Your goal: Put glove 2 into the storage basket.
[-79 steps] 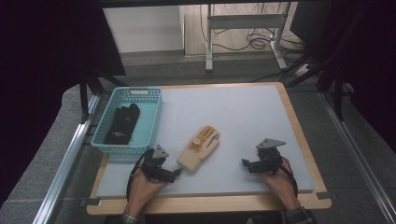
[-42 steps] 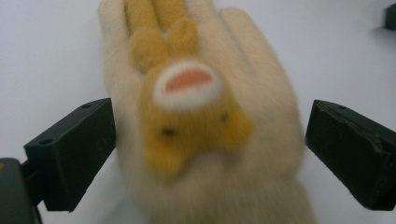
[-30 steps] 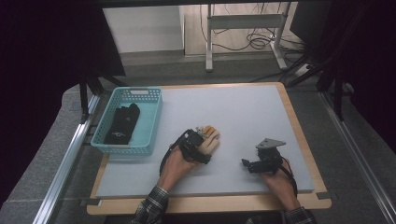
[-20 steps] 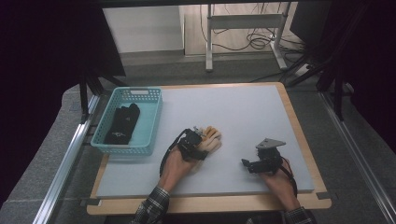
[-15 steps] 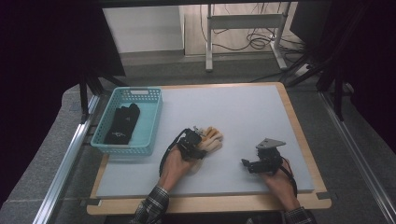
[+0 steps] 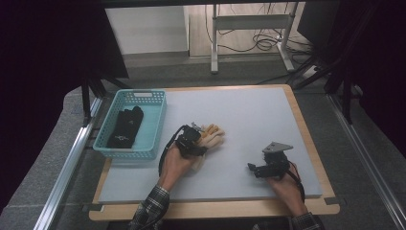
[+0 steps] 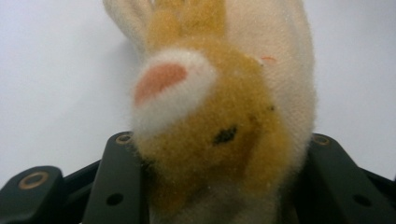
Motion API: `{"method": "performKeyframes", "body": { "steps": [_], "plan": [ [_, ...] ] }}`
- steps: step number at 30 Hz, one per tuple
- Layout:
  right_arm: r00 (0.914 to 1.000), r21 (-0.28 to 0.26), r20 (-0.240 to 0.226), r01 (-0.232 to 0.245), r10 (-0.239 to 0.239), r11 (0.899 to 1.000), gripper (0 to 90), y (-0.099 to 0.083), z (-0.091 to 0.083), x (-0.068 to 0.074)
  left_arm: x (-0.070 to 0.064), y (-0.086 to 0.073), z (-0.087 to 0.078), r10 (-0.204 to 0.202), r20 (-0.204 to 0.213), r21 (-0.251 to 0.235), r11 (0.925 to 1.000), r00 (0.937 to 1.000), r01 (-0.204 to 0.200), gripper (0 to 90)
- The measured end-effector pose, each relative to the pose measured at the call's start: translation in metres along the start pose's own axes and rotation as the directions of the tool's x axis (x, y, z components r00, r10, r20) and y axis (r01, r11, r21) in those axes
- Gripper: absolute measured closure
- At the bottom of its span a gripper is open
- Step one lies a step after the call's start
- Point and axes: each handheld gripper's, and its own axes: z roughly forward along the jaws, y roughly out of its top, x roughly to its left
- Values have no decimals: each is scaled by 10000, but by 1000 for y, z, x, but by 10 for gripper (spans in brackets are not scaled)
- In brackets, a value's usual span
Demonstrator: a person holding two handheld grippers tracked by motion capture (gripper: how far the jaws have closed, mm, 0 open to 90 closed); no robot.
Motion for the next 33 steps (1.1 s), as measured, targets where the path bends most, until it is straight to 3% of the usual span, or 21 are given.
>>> {"method": "performKeyframes", "body": {
  "steps": [5, 9, 17, 25, 33],
  "plan": [
    [10000, 0, 2, 2, -2, 10000, 119, 0, 0, 0, 8, 12, -20, 44, -343, -164, 9999, 9994, -49, 534],
    [10000, -1, 1, 4, -4, 10000, 119, 0, 0, 0, 19, 19, -37, -146, -439, -316, 9994, 9989, 132, 534],
    [10000, -4, 5, 2, -2, 10000, 118, 0, 0, 0, 40, 24, -62, -380, -880, -384, 9987, 9954, 347, 533],
    [10000, -5, 1, 1, -1, 10000, 119, 0, 0, 0, 72, 20, -85, -1027, -1364, -464, 9942, 9853, 972, 532],
    [10000, -5, 3, 2, -2, 10000, 118, 0, 0, 0, 106, 8, -105, -1843, -1797, -658, 9823, 9663, 1751, 531]
  ]
}}
